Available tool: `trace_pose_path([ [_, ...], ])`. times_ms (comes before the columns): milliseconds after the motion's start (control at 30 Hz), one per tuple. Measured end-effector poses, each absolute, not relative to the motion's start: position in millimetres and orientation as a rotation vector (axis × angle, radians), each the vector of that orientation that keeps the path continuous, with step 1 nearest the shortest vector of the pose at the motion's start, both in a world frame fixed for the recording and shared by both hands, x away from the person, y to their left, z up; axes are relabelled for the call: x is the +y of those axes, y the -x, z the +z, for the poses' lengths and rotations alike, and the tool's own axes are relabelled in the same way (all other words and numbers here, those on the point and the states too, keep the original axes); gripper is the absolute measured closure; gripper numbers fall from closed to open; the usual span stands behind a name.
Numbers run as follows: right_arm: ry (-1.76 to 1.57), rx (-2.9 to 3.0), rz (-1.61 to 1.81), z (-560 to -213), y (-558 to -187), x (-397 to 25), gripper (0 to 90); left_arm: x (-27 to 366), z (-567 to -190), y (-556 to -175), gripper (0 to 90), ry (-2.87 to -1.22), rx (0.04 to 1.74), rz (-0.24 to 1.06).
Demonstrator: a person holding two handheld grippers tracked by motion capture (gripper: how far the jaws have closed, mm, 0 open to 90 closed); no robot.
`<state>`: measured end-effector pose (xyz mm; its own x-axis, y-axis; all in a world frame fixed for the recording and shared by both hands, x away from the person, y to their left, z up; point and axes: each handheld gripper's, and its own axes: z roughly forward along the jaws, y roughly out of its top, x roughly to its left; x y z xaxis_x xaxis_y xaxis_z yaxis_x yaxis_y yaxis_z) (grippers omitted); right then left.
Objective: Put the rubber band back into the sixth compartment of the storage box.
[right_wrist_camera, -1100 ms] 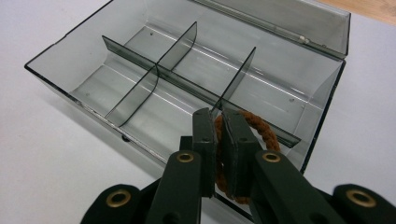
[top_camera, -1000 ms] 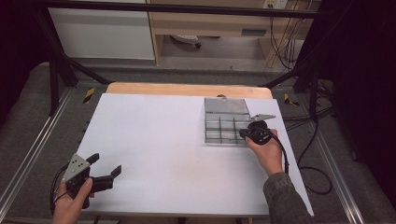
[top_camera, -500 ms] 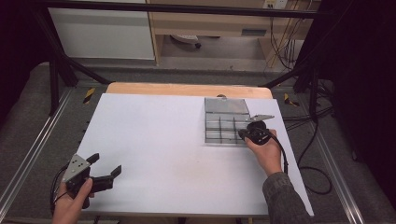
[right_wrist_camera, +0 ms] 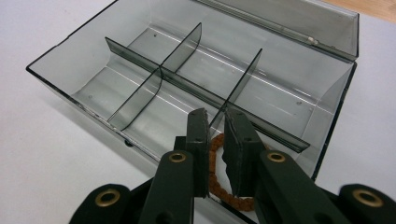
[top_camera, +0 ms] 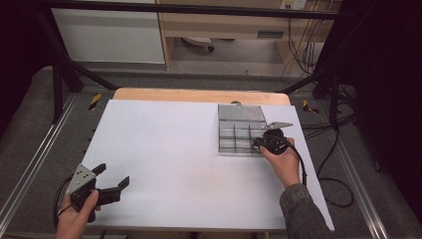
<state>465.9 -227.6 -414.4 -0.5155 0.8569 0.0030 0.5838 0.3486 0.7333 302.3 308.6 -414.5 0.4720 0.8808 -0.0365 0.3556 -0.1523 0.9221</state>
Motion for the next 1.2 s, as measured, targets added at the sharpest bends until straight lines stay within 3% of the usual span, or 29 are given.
trace_pose_path([
  [367,-1.280,2.203,1.036,-412,-464,-225,73.5,309,-414,-302,4.2,-1.729,1.058,0.664],
  [567,-1.315,2.151,1.078,-409,-464,-222,56.2,309,-415,-302,4.2,-1.729,1.056,0.661],
  [867,-1.366,2.051,1.158,-400,-462,-217,18.4,309,-414,-302,4.2,-1.729,1.059,0.664],
  [1000,-1.358,2.004,1.198,-393,-459,-216,10.7,309,-414,-302,4.2,-1.732,1.057,0.663],
  [1200,-1.336,1.961,1.273,-381,-452,-215,7.7,309,-415,-302,4.1,-1.729,1.060,0.664],
])
